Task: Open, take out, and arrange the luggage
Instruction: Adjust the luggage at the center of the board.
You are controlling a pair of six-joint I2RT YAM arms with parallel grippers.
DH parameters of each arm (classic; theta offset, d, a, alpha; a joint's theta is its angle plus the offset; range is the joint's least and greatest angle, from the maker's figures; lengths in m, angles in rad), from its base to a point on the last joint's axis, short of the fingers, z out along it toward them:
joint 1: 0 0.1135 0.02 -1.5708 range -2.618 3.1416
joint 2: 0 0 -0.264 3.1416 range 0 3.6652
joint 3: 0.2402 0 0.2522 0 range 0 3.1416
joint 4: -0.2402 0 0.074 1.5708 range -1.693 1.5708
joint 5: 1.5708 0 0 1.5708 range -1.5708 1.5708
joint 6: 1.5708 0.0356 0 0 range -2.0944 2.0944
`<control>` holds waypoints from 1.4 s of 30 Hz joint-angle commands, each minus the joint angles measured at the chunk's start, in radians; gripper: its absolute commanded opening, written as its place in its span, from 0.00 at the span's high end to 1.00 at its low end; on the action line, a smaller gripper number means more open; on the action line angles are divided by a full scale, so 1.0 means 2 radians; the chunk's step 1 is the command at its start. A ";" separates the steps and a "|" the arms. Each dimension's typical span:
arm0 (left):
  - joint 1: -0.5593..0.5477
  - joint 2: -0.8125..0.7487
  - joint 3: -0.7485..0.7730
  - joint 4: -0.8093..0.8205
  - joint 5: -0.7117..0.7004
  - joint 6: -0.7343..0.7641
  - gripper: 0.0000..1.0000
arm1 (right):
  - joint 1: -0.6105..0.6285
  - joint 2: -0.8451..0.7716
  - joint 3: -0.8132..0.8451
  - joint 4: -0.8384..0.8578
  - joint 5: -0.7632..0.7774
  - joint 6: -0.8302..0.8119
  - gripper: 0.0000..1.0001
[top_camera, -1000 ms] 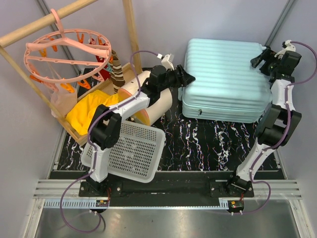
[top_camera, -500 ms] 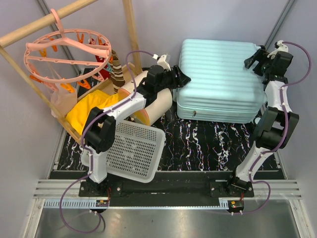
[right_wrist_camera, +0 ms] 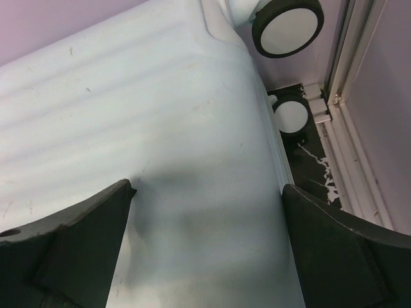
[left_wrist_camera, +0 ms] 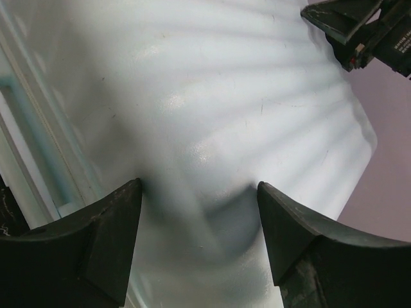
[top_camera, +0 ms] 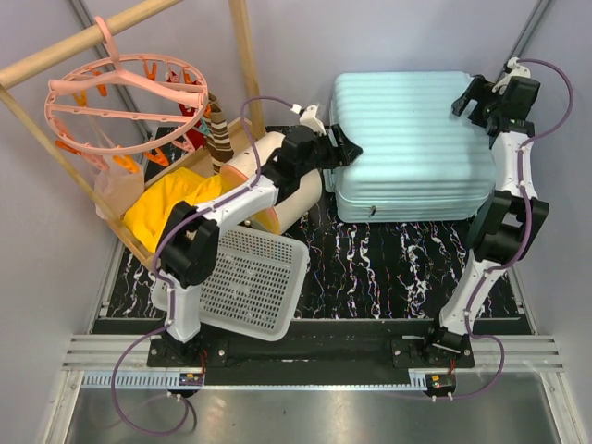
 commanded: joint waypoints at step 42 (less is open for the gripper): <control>-0.188 -0.133 -0.260 0.127 -0.107 0.313 0.32 | 0.170 -0.568 -0.430 0.038 -0.098 0.091 0.08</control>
